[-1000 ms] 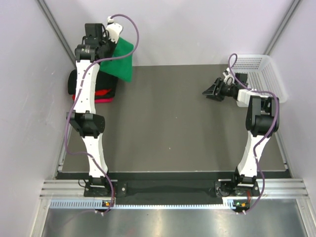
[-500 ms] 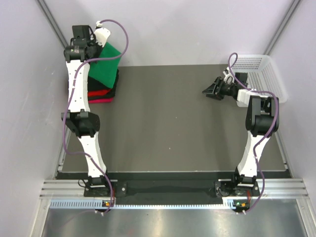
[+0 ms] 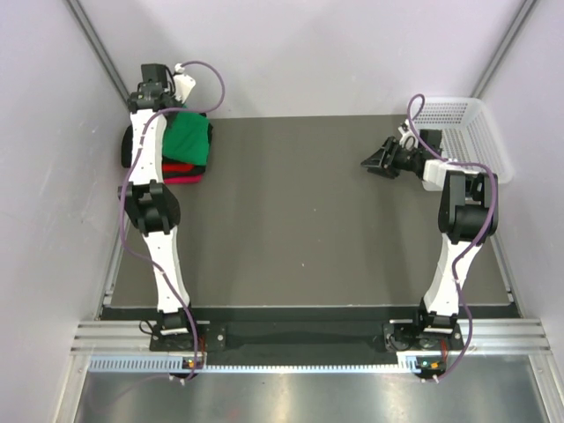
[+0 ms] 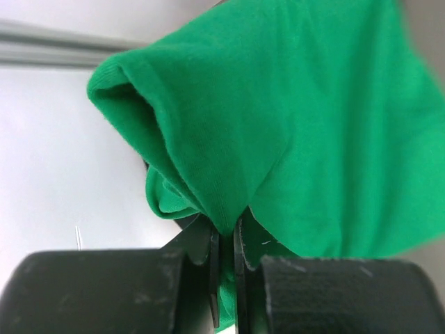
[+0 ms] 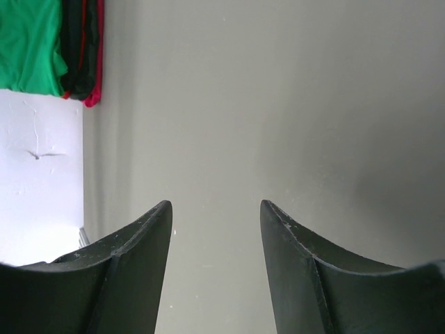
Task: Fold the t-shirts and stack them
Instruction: Neatly place the folded tshirt to the corner
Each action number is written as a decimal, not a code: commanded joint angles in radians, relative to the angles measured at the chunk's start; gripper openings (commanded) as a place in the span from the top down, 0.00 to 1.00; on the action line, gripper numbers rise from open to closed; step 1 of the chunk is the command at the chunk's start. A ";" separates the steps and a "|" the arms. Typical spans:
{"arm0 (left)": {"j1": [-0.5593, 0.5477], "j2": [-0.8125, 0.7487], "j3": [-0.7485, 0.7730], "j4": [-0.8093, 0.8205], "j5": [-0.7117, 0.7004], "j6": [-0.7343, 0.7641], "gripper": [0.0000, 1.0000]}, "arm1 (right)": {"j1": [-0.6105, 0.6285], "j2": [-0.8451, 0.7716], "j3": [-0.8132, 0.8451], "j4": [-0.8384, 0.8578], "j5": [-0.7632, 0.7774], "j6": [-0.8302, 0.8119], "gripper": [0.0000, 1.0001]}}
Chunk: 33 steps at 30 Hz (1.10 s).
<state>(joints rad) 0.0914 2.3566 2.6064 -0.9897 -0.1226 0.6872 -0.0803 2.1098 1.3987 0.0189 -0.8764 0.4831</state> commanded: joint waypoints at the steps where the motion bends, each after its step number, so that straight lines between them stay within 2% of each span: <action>1: 0.028 0.009 0.006 0.109 -0.081 0.000 1.00 | 0.008 -0.030 -0.015 0.049 -0.009 -0.005 0.46; 20: 0.067 0.112 -0.037 0.260 -0.252 0.110 1.00 | 0.011 -0.033 -0.027 0.055 0.002 -0.009 0.46; 26: 0.061 0.119 -0.066 0.387 -0.399 0.104 0.98 | 0.011 -0.045 -0.035 0.050 0.005 -0.018 0.46; 27: 0.057 0.115 -0.080 0.425 -0.425 0.112 0.59 | 0.011 -0.045 -0.035 0.050 0.005 -0.018 0.46; 30: 0.033 0.087 -0.083 0.517 -0.448 0.088 0.15 | 0.011 -0.056 -0.032 0.044 0.005 -0.029 0.45; 31: 0.027 0.063 -0.082 0.534 -0.433 0.069 0.01 | 0.011 -0.059 -0.027 0.039 0.005 -0.038 0.43; 33: -0.008 0.044 -0.078 0.556 -0.439 0.034 0.01 | 0.011 -0.077 -0.021 0.027 0.013 -0.057 0.40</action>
<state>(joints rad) 0.1276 2.4954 2.5164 -0.5808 -0.5194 0.7700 -0.0803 2.1086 1.3674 0.0288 -0.8631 0.4717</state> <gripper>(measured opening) 0.982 0.589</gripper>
